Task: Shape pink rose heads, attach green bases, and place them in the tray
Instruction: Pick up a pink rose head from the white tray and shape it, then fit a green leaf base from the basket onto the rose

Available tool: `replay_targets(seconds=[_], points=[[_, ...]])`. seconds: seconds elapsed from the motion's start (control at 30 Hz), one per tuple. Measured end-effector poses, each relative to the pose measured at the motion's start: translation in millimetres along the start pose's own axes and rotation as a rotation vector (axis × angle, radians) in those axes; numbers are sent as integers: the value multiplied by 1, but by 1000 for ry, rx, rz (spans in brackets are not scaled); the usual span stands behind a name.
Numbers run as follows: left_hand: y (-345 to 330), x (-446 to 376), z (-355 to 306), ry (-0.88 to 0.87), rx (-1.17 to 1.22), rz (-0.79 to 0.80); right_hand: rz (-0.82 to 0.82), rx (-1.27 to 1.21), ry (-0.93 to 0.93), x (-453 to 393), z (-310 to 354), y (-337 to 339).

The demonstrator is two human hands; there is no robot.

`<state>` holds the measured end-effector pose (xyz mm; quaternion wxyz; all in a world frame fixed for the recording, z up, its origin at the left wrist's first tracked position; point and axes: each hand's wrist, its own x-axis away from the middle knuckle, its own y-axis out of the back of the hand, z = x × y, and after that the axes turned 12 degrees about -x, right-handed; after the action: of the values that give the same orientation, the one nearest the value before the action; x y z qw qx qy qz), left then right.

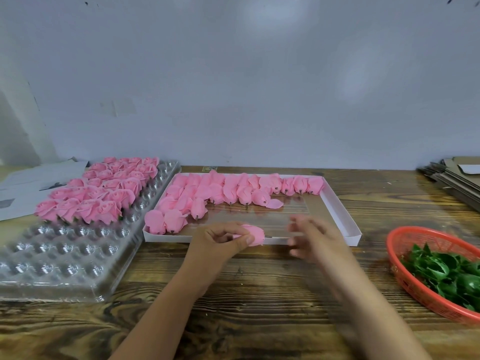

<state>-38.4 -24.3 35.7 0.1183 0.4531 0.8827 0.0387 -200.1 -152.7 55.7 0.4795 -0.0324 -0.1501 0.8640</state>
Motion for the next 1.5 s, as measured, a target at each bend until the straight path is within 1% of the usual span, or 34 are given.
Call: replay_targets(seconds=[0.07, 0.1, 0.17, 0.2, 0.23, 0.27, 0.3, 0.33, 0.4, 0.47, 0.5, 0.6, 0.7, 0.73, 0.8, 0.9, 0.93, 0.97, 1.1, 1.27, 1.37, 1.5], points=[[0, 0, 0, 37, 35, -4, -70, 148, 167, 2, 23, 29], [0, 0, 0, 49, 48, -1, -106, 274, 252, 3, 36, 48], [0, 0, 0, 69, 62, 6, -209, 679, 386, -1, 56, 92], [1, 0, 1, 80, 61, 7, -285, 883, 396, -4, 64, 114], [1, 1, 1, 89, 55, 6, -361, 1021, 367, -9, 70, 138], [1, 1, 1, 96, 48, 4, -411, 1098, 301, -15, 75, 162], [1, 1, 0, 99, 46, 2, -438, 1149, 197, -21, 77, 185], [1, 1, 0, 101, 49, 1, -432, 1203, 66, -28, 78, 202], [1, 1, 0, 103, 52, 0, -344, 1325, -197, -39, 74, 227], [1, 1, -1, 104, 49, 4, -273, 1434, -299, -44, 68, 232], [1, 1, 0, 101, 47, 7, -259, 1468, -292, -45, 68, 227], [1, 1, -1, 104, 34, 11, -325, 1511, -186, -45, 72, 211], [1, 1, 0, 109, 39, 10, -383, 1491, -175, -50, 72, 221], [2, 1, 0, 110, 41, 9, -410, 1474, -140, -55, 71, 230], [2, 1, 1, 104, 42, 9, -451, 1426, -31, -66, 67, 251], [1, 0, 1, 101, 44, 14, -455, 1368, 172, -76, 65, 271], [1, 0, 1, 101, 45, 15, -472, 1364, 198, -77, 64, 273], [1, 0, 2, 101, 45, 17, -486, 1372, 203, -77, 63, 273], [1, 0, 2, 107, 40, 17, -499, 1417, 116, -73, 57, 265], [2, 0, 3, 99, 29, 29, -433, 1436, 3, -64, 57, 253], [2, 0, 3, 97, 15, 29, -465, 1381, 3, -65, 58, 251], [2, 0, 3, 103, 12, 24, -475, 1373, 78, -71, 57, 265]])
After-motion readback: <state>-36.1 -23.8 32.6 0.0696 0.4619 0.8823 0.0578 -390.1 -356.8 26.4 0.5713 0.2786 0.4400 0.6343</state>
